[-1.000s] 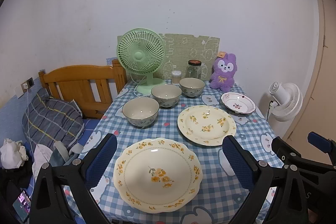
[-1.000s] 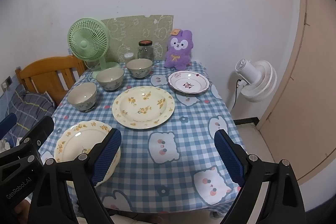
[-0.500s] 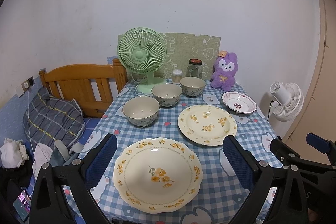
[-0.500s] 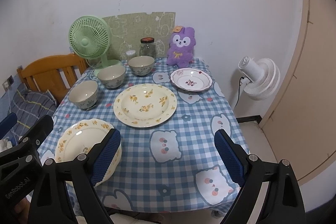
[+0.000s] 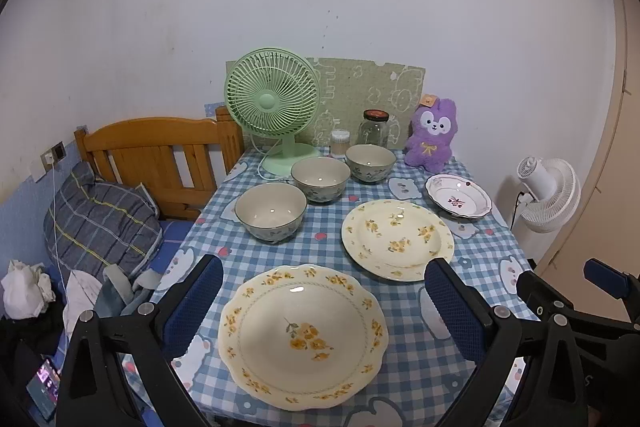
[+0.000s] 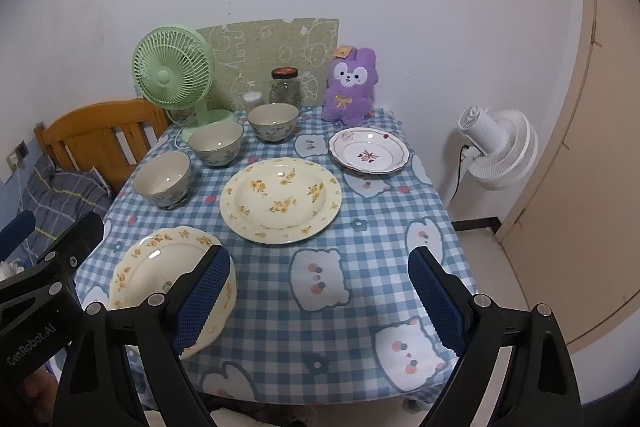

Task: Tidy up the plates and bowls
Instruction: 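Move both grippers to the scalloped yellow-flower plate and grip its rim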

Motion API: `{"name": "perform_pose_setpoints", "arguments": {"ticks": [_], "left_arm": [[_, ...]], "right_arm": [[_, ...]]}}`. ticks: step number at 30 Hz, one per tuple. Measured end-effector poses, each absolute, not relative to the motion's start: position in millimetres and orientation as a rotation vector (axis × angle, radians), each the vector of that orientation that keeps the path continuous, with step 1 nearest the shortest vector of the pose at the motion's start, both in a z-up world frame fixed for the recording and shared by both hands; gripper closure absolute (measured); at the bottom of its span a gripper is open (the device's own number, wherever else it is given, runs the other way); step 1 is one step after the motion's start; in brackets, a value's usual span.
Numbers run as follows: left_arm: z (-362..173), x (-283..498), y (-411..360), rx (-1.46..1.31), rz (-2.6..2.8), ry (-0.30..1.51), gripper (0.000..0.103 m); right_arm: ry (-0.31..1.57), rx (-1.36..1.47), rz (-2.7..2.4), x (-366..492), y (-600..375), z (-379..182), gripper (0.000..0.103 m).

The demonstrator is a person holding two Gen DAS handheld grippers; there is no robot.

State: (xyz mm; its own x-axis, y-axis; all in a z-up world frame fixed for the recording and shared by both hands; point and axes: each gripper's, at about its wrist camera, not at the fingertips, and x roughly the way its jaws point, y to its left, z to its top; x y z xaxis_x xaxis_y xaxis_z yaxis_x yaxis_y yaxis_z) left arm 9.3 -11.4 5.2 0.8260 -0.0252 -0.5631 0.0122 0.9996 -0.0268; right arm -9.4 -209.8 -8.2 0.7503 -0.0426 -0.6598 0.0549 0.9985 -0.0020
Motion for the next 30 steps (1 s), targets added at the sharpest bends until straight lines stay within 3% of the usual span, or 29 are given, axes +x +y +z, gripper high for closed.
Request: {"name": "perform_pose_setpoints", "arguments": {"ticks": [18,23,30], "left_arm": [[-8,48,25,0.0,-0.061,0.679,0.01],[-25,63,38,0.005,-0.062,0.711,0.02],[-51,82,52,0.017,-0.063,0.771,0.023]], "right_arm": [[0.783,0.049,-0.084,31,-162,-19,0.01],[0.818,0.048,-0.078,43,-143,-34,0.013],[0.872,0.036,-0.085,59,-123,-61,0.017]]}}
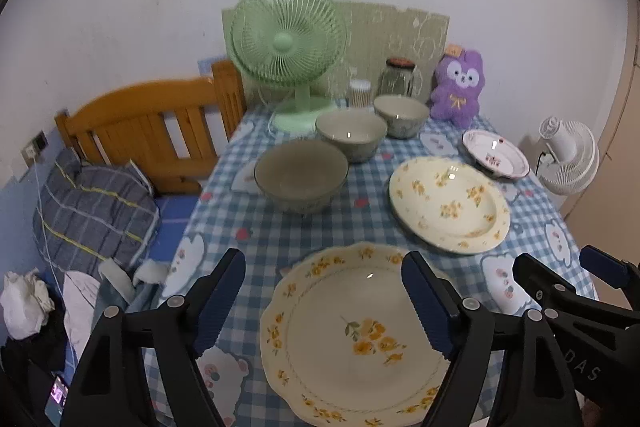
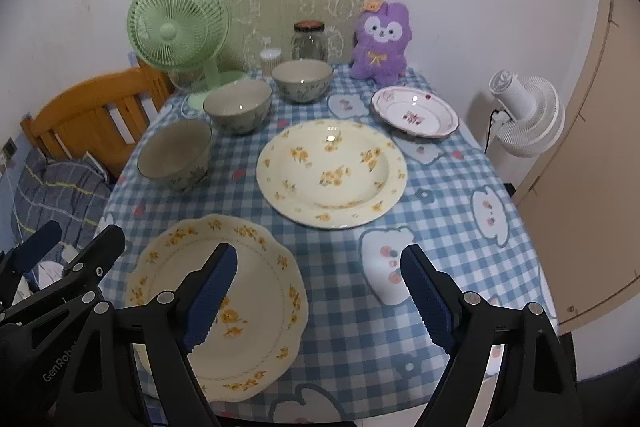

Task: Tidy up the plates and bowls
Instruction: 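Move both grippers to the scalloped yellow-flower plate and grip its rim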

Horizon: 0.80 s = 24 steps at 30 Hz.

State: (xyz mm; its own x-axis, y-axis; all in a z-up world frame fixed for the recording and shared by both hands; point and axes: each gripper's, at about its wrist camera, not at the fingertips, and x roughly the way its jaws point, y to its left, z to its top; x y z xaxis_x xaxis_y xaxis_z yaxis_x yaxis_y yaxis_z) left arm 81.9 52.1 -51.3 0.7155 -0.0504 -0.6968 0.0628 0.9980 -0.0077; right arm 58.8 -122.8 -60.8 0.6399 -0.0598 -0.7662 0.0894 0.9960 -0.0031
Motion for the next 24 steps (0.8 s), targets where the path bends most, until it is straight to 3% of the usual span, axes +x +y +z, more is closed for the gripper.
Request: {"name": "perform_pose_setpoints", "arguments": {"ticks": [24], "left_arm": [[-151,121,76,-0.039,-0.073,1.028,0.029]], "right_arm": [[1.058,0.036,-0.096,102,-94,-163,0.024]]}}
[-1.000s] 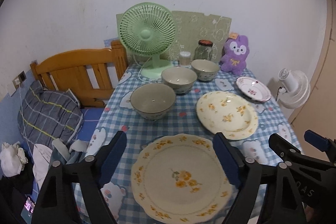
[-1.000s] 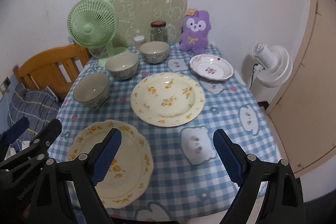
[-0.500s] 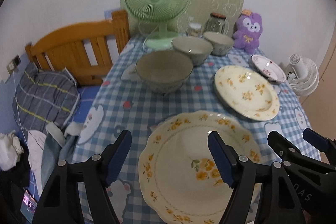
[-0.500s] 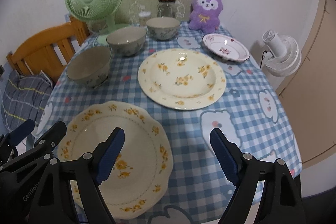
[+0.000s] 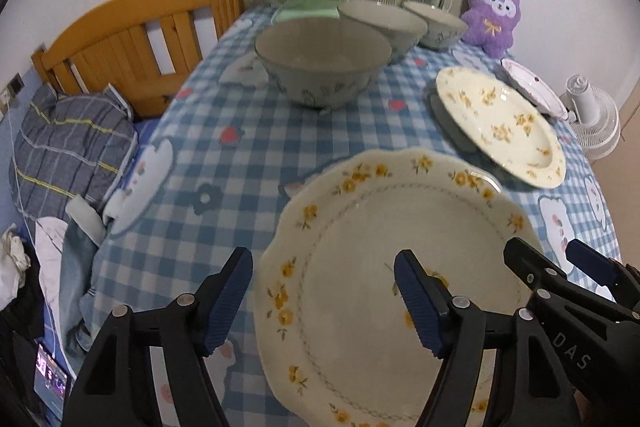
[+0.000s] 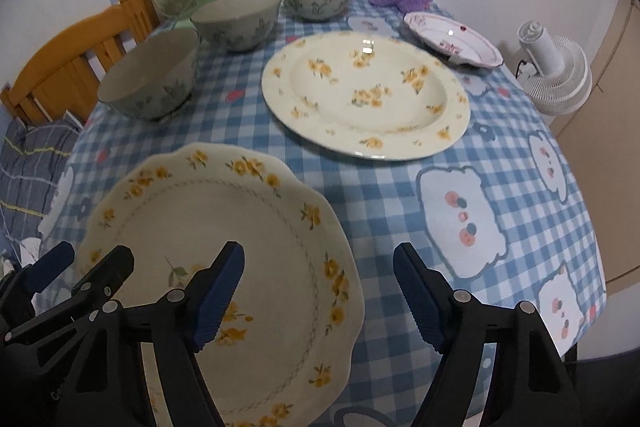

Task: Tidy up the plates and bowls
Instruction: 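Move both grippers to the scalloped yellow-flower plate and grip its rim, then lift the scalloped plate with both grippers and carry it toward the white fan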

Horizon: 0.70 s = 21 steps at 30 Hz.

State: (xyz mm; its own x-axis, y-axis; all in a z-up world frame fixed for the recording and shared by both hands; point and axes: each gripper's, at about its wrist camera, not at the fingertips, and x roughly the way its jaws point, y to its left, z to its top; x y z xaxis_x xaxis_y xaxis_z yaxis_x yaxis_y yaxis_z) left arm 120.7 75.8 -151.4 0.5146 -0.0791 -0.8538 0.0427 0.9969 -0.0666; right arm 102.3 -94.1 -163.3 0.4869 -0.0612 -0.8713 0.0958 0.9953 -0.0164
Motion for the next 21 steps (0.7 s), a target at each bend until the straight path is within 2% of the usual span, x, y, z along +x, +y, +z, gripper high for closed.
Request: {"name": "perform_pose_setpoints", "arguments": {"ticks": [6,21], "left_arm": [[-161,126,74,-0.025,-0.065,1.048,0.03],[-177,136,82,-0.045,-0.063,1.126,0.046]], "right_arm": [[1.1,0.041,-0.091,109,-92,-176,0.025],[1.167,0.031,-0.107,122,-86,-191,0.031]]}}
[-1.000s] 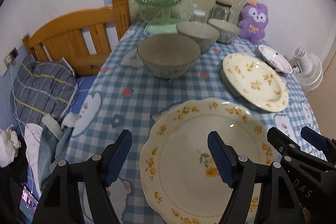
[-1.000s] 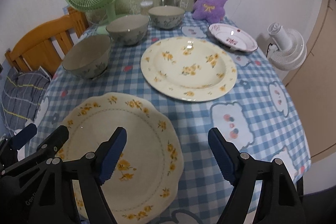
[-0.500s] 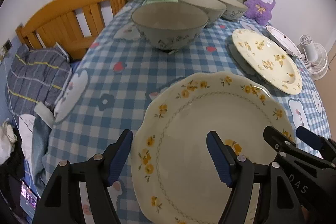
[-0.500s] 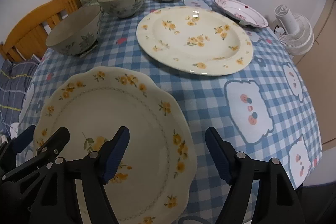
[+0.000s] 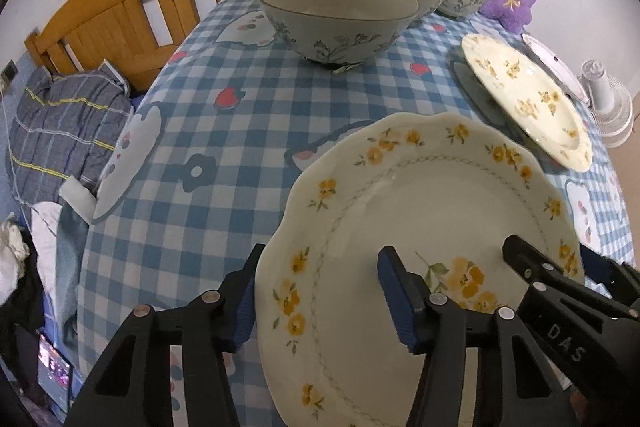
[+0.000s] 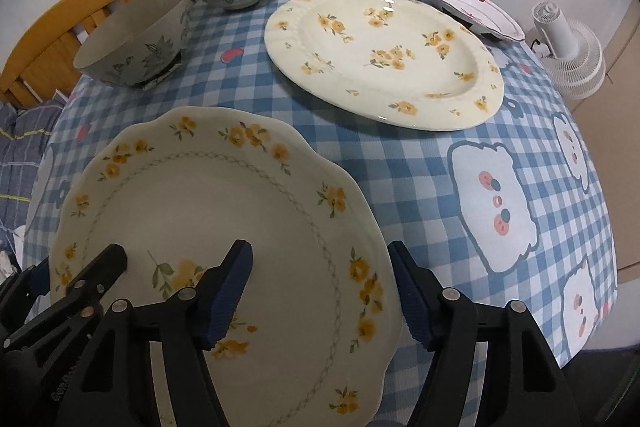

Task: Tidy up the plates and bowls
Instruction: 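Lift the scalloped plate with both grippers and carry it toward the white fan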

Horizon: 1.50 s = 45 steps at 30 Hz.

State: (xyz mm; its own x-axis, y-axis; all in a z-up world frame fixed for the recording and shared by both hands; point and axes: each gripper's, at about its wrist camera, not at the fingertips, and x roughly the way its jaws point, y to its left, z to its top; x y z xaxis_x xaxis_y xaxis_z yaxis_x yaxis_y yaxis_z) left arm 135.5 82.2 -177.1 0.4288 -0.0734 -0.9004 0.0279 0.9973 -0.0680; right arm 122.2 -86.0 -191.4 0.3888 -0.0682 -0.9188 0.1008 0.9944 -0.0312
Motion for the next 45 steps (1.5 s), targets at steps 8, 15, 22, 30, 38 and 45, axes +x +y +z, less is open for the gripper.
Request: {"name": "perform_pose_setpoints", "arguments": {"ticks": [8,15,22,30,38,45], "left_arm": [[-178,140,83,-0.05,-0.086,1.146,0.046],[-177,142,81,-0.038,-0.1,1.157,0.046],[-174,141,78,-0.027,-0.094,1.164,0.047],[-164,134,74,-0.019,-0.057,1.138,0.048],[-152,125,61,-0.024,-0.054,1.113,0.048],[-137,118,46,-0.026,-0.049,1.082,0.048]], "right_arm": [[1.185,0.053,-0.144,125,-86,-192,0.031],[1.194,0.055,-0.146,122,-86,-192,0.031],[1.215,0.056,-0.124,117,-86,-190,0.031],[1.199,0.034,-0.115,113,-89,-179,0.031],[1.171,0.024,-0.109,106,-102,-163,0.031],[1.143,0.017,-0.092,102,-121,-146,0.031]]}}
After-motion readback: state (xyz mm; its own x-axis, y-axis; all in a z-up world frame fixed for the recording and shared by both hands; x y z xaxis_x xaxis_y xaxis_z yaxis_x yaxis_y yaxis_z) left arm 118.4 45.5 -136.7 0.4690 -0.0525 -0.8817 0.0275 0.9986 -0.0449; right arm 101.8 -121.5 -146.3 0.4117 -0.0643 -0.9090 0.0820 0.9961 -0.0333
